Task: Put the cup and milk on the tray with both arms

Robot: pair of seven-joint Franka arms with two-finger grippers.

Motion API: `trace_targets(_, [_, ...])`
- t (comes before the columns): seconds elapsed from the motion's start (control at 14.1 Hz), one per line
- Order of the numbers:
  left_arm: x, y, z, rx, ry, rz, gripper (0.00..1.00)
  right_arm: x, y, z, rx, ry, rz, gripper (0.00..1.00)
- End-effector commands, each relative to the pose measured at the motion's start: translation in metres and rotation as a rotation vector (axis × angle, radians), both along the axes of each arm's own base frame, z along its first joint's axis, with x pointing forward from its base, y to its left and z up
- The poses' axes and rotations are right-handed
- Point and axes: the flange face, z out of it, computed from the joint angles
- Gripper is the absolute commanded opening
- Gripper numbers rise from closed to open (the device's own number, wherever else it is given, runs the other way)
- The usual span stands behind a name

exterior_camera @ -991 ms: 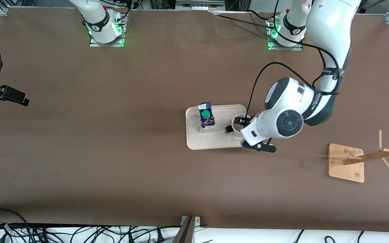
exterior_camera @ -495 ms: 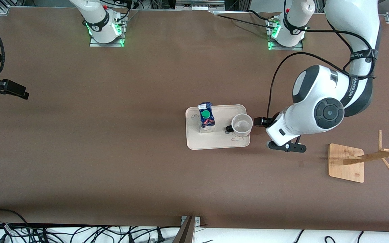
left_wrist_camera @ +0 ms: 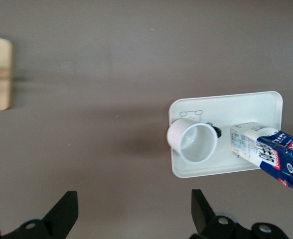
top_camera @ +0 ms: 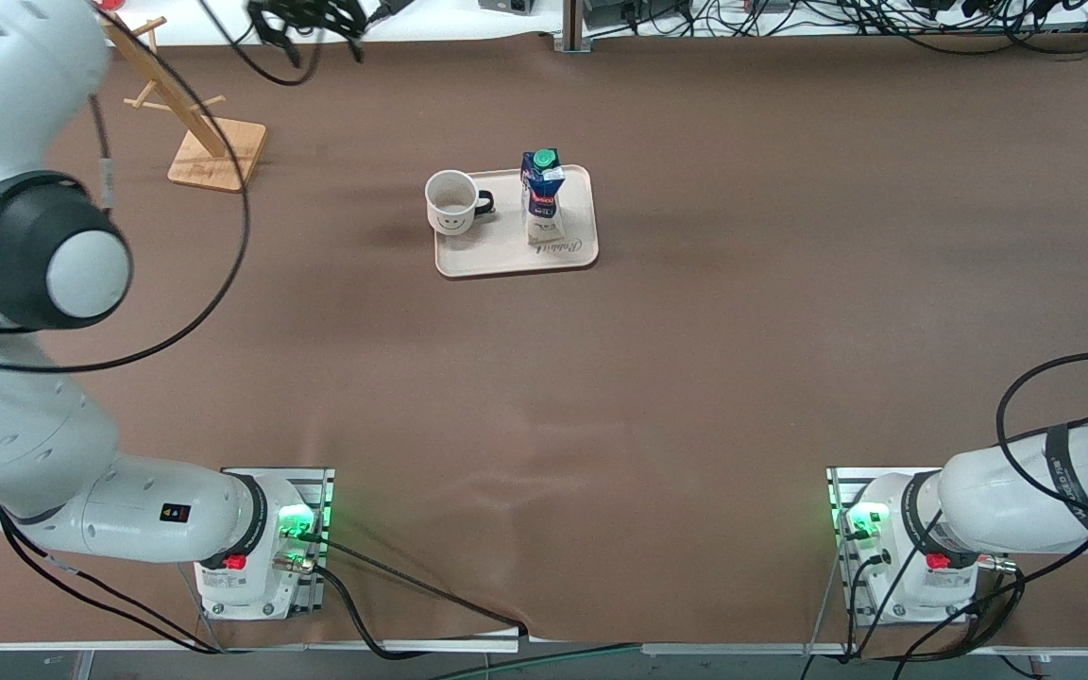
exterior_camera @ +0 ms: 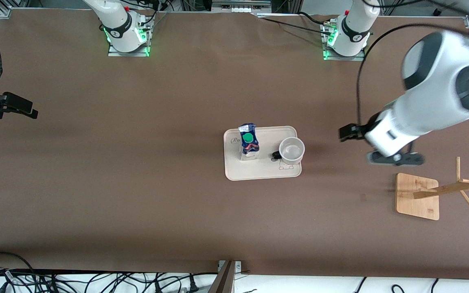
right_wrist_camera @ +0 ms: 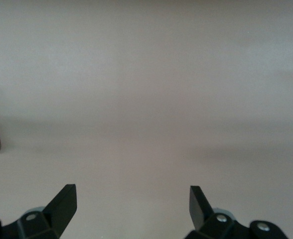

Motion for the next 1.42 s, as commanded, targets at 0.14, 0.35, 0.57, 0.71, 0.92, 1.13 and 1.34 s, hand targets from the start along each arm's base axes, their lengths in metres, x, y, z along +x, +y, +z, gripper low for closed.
trace_targets(0.14, [-0.067,0.066,0.043,0.067,-0.031,0.072,1.0,-0.012,-0.004,0.003,-0.049,-0.032,0.025,1.0])
trace_targets(0.35, [-0.086,0.08,0.044,0.093,-0.067,0.089,1.0,-0.009,-0.003,0.003,-0.074,-0.046,0.033,1.0])
trace_targets(0.57, [-0.088,0.089,0.031,0.092,-0.073,0.107,1.0,-0.007,-0.002,0.001,-0.075,-0.042,0.038,1.0])
trace_targets(0.71, [-0.088,0.091,0.036,0.092,-0.083,0.11,1.0,-0.007,-0.002,0.001,-0.075,-0.043,0.043,1.0])
trace_targets(0.92, [-0.088,0.09,0.04,0.092,-0.091,0.11,1.0,-0.007,-0.002,0.001,-0.072,-0.044,0.05,1.0])
trace_targets(1.13, [-0.087,0.094,0.051,0.094,-0.099,0.115,1.0,-0.007,-0.001,0.001,-0.07,-0.041,0.047,1.0])
trace_targets(1.34, [-0.081,0.103,0.05,0.096,-0.088,0.143,1.0,-0.007,-0.004,0.001,-0.074,-0.039,0.043,1.0])
